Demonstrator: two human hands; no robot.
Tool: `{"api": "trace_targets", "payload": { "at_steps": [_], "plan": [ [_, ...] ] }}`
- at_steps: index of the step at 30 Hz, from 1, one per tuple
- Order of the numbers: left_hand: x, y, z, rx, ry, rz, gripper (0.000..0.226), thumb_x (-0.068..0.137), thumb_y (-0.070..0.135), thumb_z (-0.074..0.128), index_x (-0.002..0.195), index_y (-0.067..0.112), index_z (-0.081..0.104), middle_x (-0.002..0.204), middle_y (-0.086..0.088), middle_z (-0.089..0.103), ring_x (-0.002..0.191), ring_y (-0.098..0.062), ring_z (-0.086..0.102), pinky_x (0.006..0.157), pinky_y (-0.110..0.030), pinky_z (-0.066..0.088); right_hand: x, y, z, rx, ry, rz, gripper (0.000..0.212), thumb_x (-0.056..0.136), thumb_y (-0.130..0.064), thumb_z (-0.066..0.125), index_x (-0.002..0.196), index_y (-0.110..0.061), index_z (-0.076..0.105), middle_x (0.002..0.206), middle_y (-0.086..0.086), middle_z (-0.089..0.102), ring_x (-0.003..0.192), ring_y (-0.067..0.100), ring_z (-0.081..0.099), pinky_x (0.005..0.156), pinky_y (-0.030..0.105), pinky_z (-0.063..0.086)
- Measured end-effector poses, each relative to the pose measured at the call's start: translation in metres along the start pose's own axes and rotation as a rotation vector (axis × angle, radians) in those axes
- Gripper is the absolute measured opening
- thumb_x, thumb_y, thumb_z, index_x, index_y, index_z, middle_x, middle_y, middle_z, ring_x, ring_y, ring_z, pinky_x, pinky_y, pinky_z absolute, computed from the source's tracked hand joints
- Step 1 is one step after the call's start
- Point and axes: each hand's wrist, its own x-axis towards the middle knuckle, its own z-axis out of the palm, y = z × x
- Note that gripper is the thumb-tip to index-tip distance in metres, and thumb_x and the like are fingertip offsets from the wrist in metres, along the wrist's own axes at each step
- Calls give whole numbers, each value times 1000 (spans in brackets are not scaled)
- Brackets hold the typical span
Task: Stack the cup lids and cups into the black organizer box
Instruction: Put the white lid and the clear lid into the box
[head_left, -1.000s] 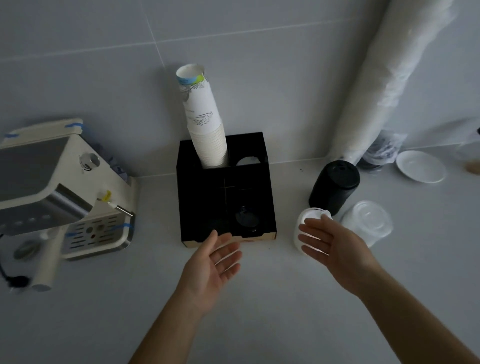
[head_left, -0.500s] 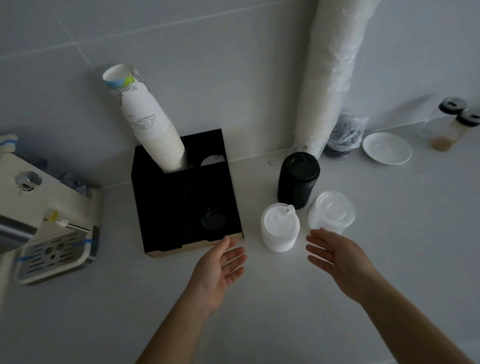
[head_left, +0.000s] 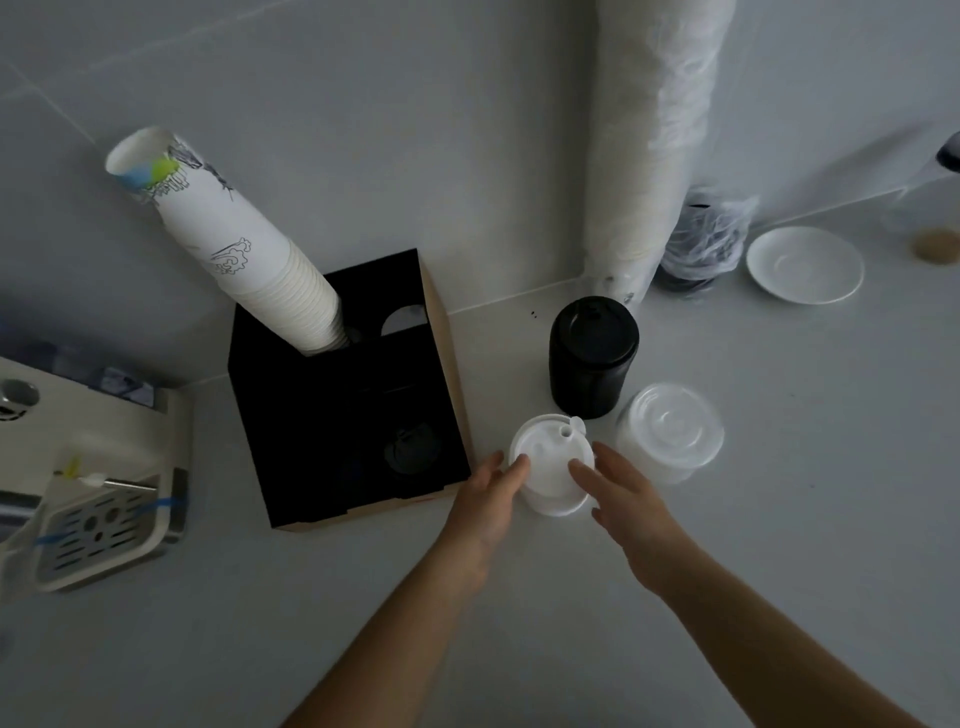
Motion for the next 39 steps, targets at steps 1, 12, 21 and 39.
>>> {"api": "trace_targets", "payload": {
  "at_steps": [1,12,21,39],
  "plan": [
    [3,2,3,13,0,16,29,87,47,58,115,41,59,125,11,60,111,-4,55,102,-36,41,3,-1,2,-5,7,-2,58,89,-39,65,142,-28,46,139,-6,52,128,21,49,110,47,39],
    [25,3,12,-63,-15,30,21,96,31,51,93,43,68,93,19,73,98,-5,65,90,-32,51,23,5,7,-28,-6,-56,32,89,-38,65,120,-29,64,110,-5,72,103,13,66,87,32,52],
    [25,3,8,-108,-53,-105,21,92,45,51,110,39,60,118,13,63,113,-9,55,97,-38,40,25,12,4,-65,-13,-44,43,80,-51,68,118,-31,65,109,-6,71,103,14,65,85,33,51],
    [-22,1,-9,-265,-13,20,28,90,31,57,117,31,62,111,9,73,107,-13,67,95,-32,48,-4,-11,0,-12,-206,-115,47,78,-45,75,122,-33,64,112,-11,72,103,6,66,77,23,49]
  ]
}}
